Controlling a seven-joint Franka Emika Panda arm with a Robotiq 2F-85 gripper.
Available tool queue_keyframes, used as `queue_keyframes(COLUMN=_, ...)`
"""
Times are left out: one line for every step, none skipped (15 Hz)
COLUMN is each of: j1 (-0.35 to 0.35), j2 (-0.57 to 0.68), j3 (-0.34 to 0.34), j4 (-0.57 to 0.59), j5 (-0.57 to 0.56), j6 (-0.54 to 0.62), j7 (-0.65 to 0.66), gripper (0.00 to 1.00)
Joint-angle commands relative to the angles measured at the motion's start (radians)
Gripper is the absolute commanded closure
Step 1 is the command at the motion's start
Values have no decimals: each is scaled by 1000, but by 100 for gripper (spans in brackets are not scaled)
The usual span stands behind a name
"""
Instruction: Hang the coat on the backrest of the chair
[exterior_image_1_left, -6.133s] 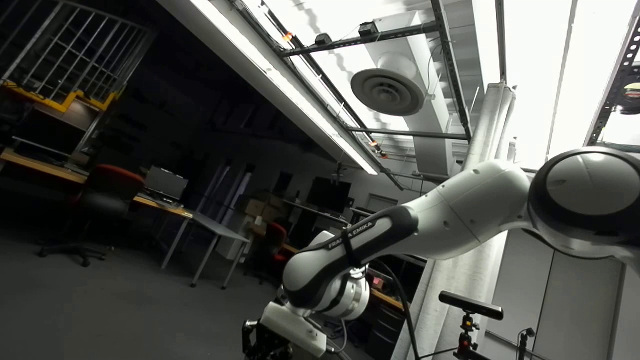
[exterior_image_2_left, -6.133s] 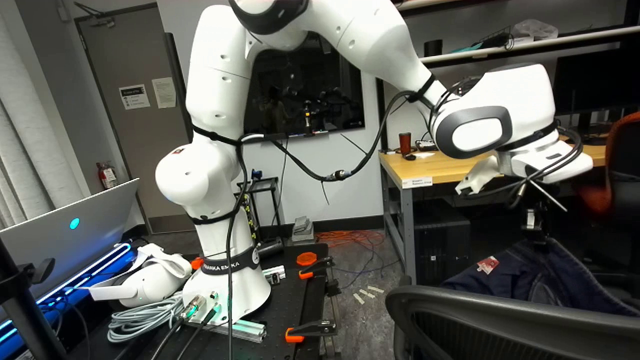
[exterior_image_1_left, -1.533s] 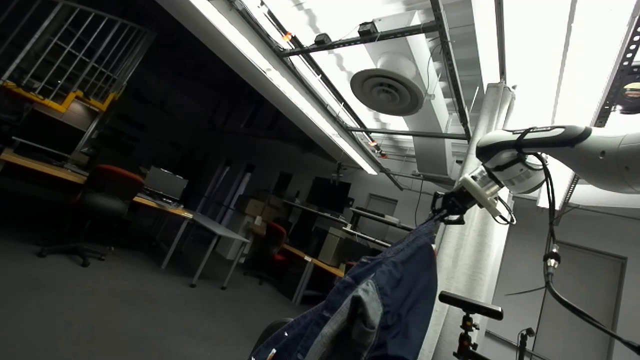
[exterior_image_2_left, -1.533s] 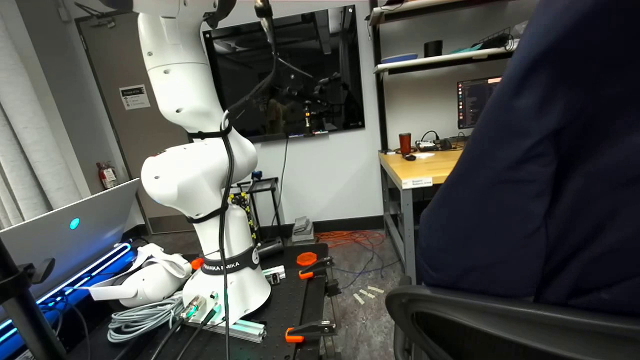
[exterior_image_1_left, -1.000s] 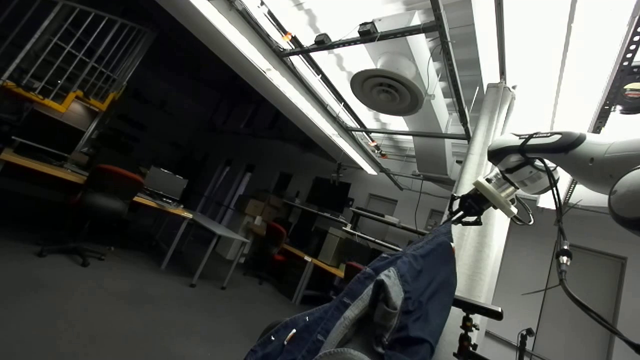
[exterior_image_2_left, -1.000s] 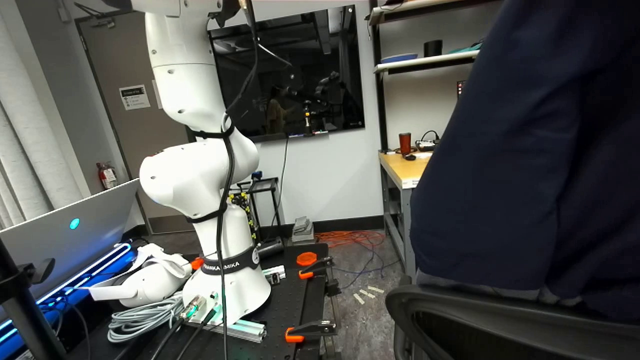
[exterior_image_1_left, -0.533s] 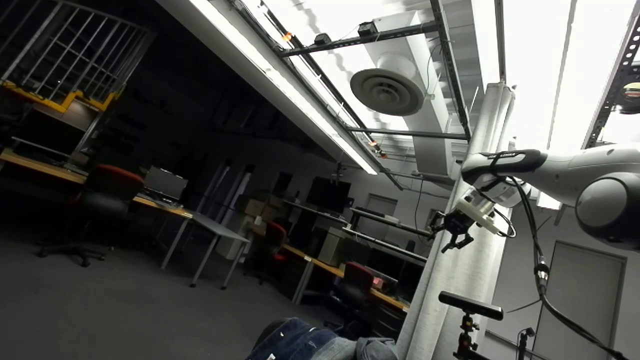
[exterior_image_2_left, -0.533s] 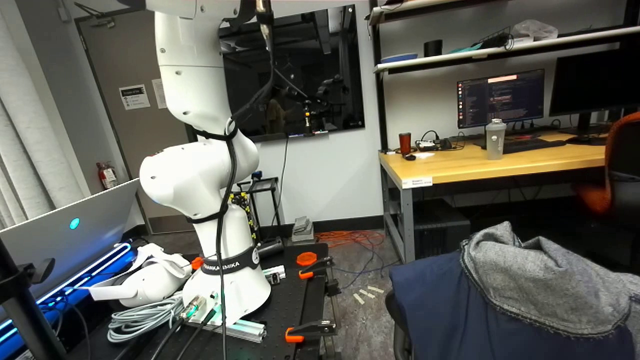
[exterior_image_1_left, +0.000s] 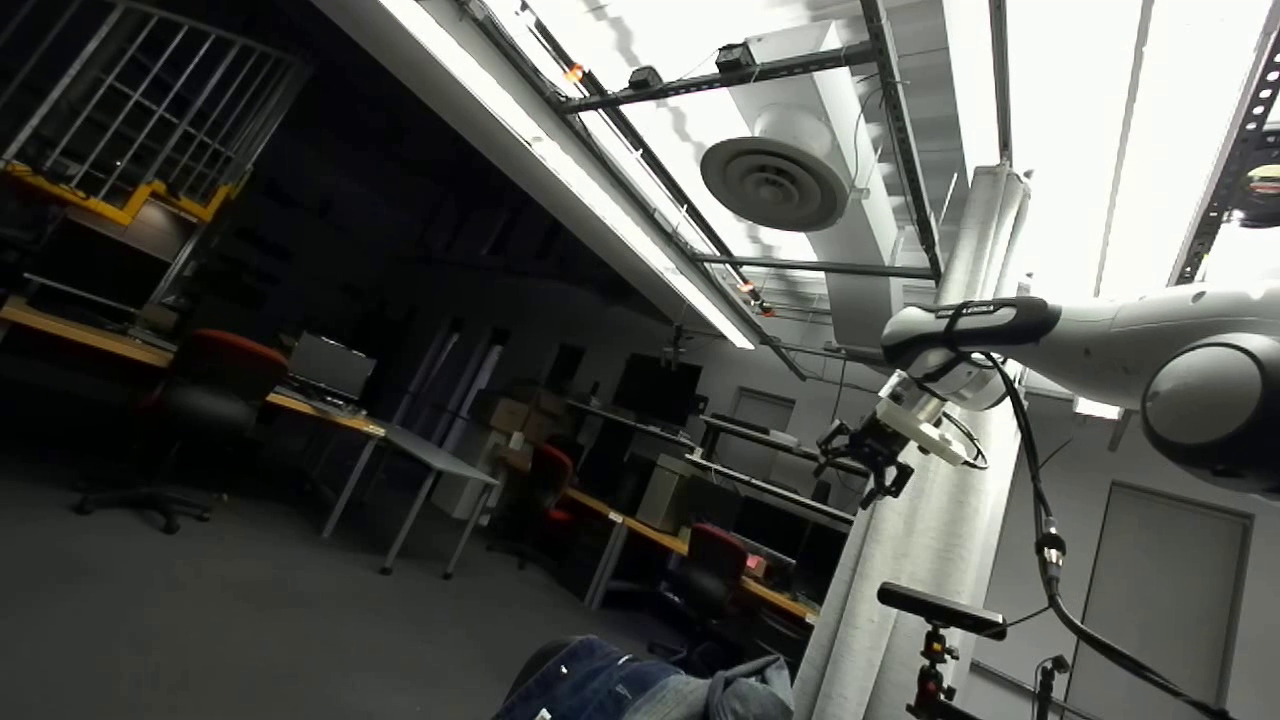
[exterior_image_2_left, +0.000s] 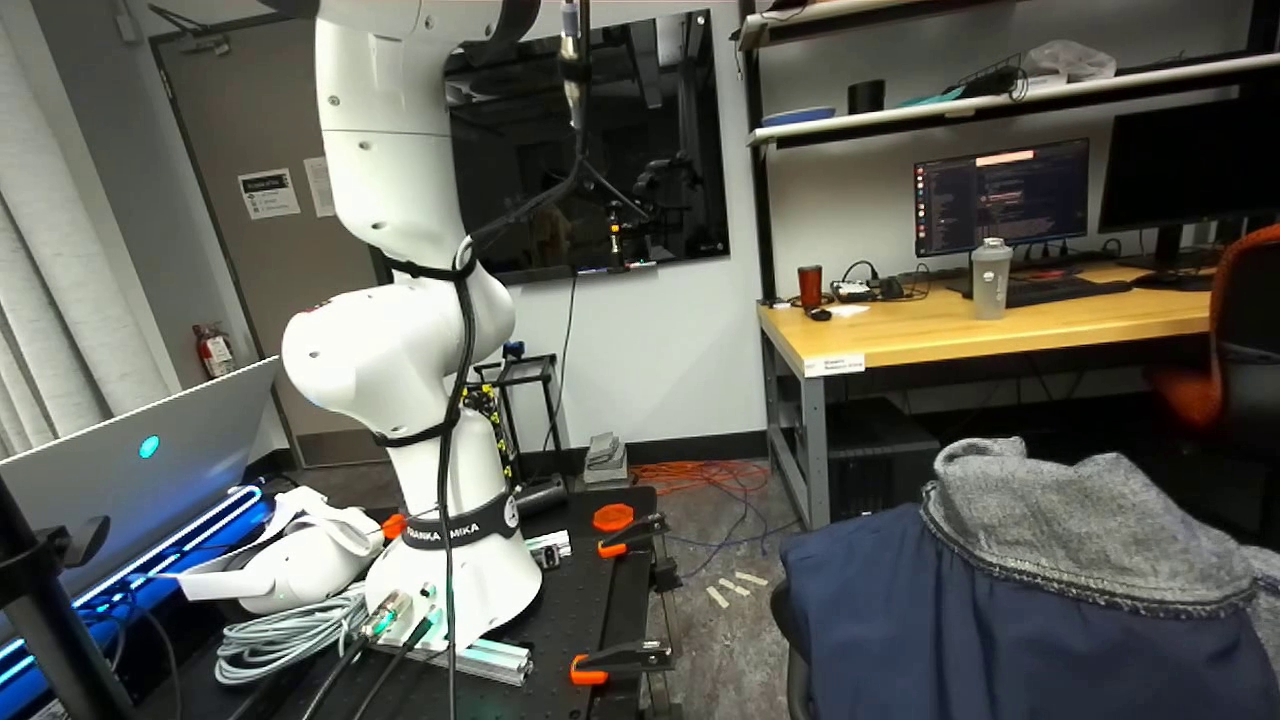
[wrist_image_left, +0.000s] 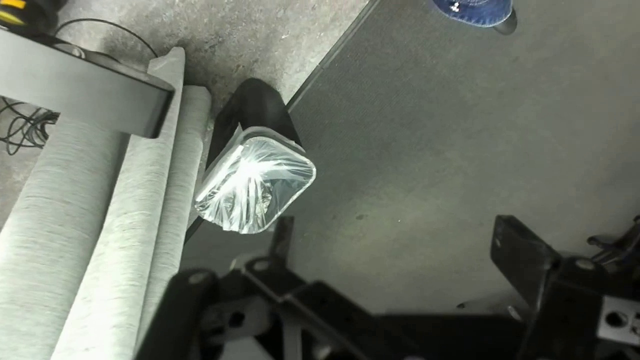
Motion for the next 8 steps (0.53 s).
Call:
queue_keyframes(j1=51, j2=-71, j3=35, j4=-101, j5=-25, j6=42, j7=-39, gripper=0)
queue_keyframes(j1=67, j2=-89, j3=48, j4=-137, j5=-21, j6=56, j7=-46, gripper=0)
queue_keyframes(j1=83, j2=-105, j3=60, j4=-174, j5=-30, j6=81, j7=-46, gripper=0)
queue_keyframes(j1=105, j2=-129, j3=74, j4=-231, j5=-48, j6=122, j7=-46, gripper=0)
queue_keyframes(j1=124, j2=-149, j3=88, j4=-283, j5=-70, j6=158, j7=-43, gripper=0)
queue_keyframes(j1=147, j2=-175, j3=106, j4=-353, j5=-104, j6=199, j7=-38, gripper=0)
queue_keyframes(j1=164, j2=-192, j3=122, j4=-403, j5=-128, j6=222, j7=-39, gripper=0)
queue_keyframes(j1=163, j2=-207, j3=153, j4=-451, j5=-151, j6=239, j7=-43, gripper=0)
